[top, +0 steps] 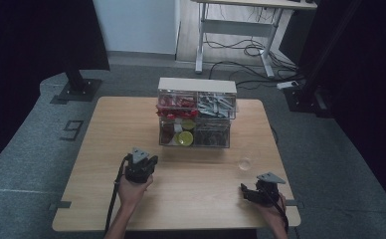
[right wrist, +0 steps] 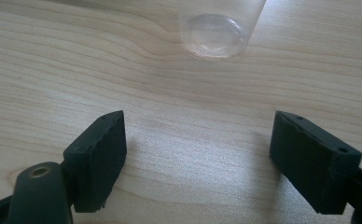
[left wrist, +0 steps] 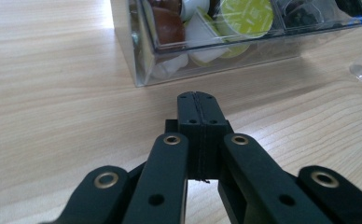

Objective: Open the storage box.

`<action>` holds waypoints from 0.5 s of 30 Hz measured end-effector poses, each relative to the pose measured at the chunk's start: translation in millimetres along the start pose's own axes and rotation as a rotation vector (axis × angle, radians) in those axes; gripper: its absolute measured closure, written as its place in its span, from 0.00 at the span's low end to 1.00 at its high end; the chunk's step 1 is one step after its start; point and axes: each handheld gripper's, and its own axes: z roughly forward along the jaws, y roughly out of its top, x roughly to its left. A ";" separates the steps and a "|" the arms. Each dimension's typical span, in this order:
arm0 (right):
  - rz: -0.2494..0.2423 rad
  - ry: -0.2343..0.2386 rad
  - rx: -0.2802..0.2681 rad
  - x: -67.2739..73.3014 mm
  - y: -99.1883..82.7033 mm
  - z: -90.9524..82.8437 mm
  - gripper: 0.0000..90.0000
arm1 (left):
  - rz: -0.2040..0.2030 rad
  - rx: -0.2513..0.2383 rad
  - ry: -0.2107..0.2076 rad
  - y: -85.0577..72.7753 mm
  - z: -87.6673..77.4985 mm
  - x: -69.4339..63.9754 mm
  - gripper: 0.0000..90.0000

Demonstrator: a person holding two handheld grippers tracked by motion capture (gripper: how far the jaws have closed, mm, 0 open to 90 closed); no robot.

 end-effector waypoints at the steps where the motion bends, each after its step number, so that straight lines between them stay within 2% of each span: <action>1: 0.000 0.000 0.000 0.0 0.0 0.0 0.21 | 0.000 0.000 0.000 0.0 0.0 0.0 1.00; 8: -0.001 0.003 0.000 -0.1 0.2 0.3 0.21 | 0.000 0.006 -0.029 12.9 7.5 -5.4 1.00; 15: -0.003 0.004 -0.001 -0.4 0.4 0.5 0.21 | -0.005 0.020 -0.044 18.5 15.4 -7.6 1.00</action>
